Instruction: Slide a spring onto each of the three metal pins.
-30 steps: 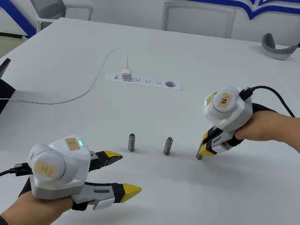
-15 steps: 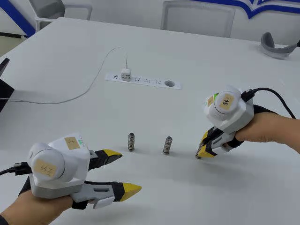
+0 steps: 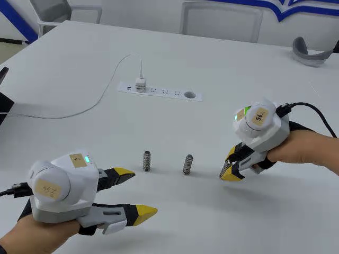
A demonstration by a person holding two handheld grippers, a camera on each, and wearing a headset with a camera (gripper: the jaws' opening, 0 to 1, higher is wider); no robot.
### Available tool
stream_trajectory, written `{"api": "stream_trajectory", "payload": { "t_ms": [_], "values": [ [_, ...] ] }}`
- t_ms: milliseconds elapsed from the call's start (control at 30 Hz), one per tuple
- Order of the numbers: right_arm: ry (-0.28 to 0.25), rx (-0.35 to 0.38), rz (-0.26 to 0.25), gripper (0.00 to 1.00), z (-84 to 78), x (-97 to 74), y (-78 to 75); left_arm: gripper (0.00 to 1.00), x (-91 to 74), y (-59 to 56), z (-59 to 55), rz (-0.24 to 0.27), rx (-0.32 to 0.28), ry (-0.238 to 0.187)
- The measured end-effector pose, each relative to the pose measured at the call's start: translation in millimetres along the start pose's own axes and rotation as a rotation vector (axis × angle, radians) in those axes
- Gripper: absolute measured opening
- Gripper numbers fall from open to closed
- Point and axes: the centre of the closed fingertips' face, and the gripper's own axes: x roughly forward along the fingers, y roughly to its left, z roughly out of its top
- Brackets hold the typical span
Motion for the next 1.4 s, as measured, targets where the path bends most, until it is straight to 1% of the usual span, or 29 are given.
{"api": "stream_trajectory", "payload": {
  "t_ms": [167, 267, 467, 733, 833, 933, 1100, 1267, 1400],
  "values": [
    [-0.02, 0.016, -0.011, 0.34, 0.1, -1.4, -1.3, 0.54, -0.2, 0.9, 0.3, 0.0, 0.002, 0.0],
    [-0.036, 0.031, -0.013, 0.35, 0.3, -2.0, -0.3, 0.54, -0.2, 1.3, 1.0, 0.002, 0.0, -0.002],
    [-0.062, 0.054, -0.025, 0.41, -1.0, -2.1, 0.8, 0.55, 0.0, 1.9, 1.4, 0.002, 0.001, -0.002],
    [-0.128, 0.118, -0.038, 0.48, 1.4, -5.9, 2.6, 0.55, -0.8, 3.0, 2.6, 0.007, 0.0, -0.004],
    [-0.165, 0.141, -0.045, 0.52, 3.3, -8.3, 3.5, 0.55, -0.9, 4.3, 3.0, 0.012, -0.001, -0.005],
    [-0.18, 0.151, -0.05, 0.54, 2.4, -9.3, 6.0, 0.55, -1.1, 5.5, 3.3, 0.015, -0.005, -0.008],
    [-0.219, 0.175, -0.062, 0.59, 1.8, -9.9, 9.7, 0.56, -1.9, 7.2, 3.2, 0.02, -0.008, -0.009],
    [-0.254, 0.191, -0.071, 0.61, 2.3, -12.2, 14.3, 0.56, -2.4, 8.0, 2.5, 0.023, -0.012, -0.008],
    [-0.271, 0.197, -0.078, 0.62, 2.2, -15.0, 17.1, 0.57, -2.9, 8.6, 2.1, 0.026, -0.014, -0.007]
  ]
}}
